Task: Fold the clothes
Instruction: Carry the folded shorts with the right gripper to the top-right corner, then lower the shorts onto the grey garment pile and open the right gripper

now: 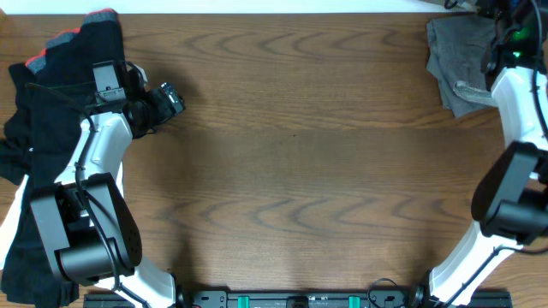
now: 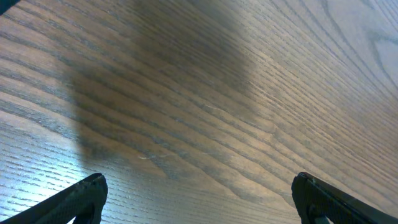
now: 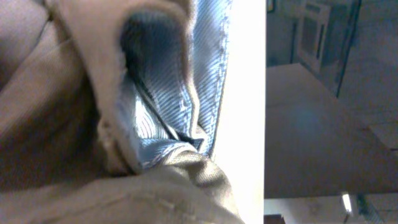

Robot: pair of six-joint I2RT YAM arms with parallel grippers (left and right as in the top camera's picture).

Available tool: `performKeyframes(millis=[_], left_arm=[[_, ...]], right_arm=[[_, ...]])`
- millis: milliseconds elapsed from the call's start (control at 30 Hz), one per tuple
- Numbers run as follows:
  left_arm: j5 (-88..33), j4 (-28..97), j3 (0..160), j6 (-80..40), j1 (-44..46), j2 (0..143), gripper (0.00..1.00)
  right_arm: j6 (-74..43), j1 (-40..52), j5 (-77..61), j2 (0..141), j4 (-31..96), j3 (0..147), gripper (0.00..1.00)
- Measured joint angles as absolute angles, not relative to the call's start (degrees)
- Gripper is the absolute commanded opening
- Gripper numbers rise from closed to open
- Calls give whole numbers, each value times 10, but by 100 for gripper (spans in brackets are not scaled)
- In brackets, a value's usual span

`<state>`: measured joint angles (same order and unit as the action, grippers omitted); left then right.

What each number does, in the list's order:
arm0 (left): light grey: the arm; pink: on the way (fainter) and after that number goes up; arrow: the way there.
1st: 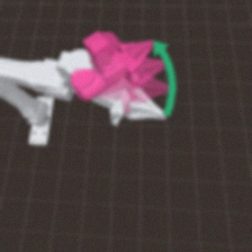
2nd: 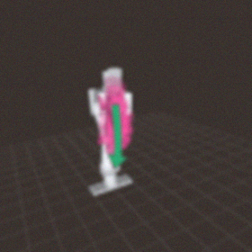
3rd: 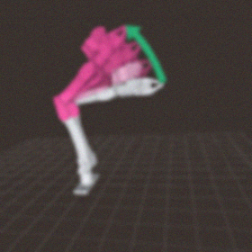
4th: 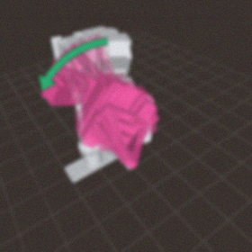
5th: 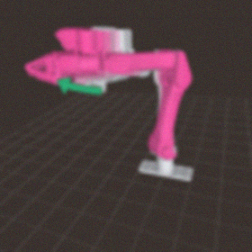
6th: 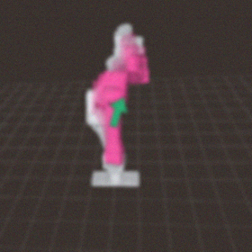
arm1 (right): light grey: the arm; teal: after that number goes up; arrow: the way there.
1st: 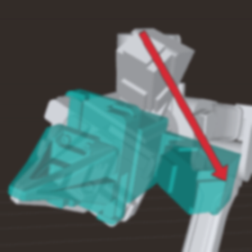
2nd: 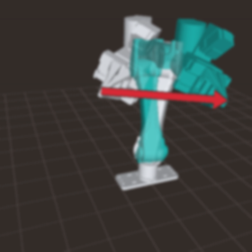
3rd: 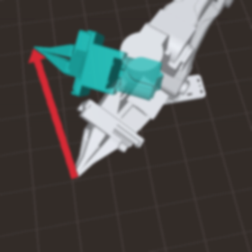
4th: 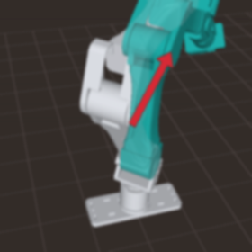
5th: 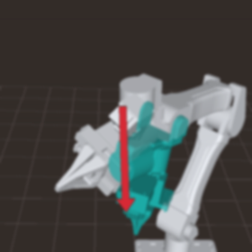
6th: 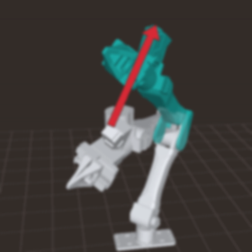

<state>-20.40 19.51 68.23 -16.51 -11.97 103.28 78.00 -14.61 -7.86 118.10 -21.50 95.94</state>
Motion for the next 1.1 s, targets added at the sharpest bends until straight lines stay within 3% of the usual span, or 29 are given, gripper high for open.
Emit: performKeyframes(millis=[767, 1100], left_arm=[[-204, 178, 682, -195, -120, 1033, 96], [-204, 169, 682, -197, -120, 1033, 96]], right_arm=[[780, -215, -117, 1241, -290, 1016, 1], [774, -219, -154, 1247, -141, 1052, 1]])
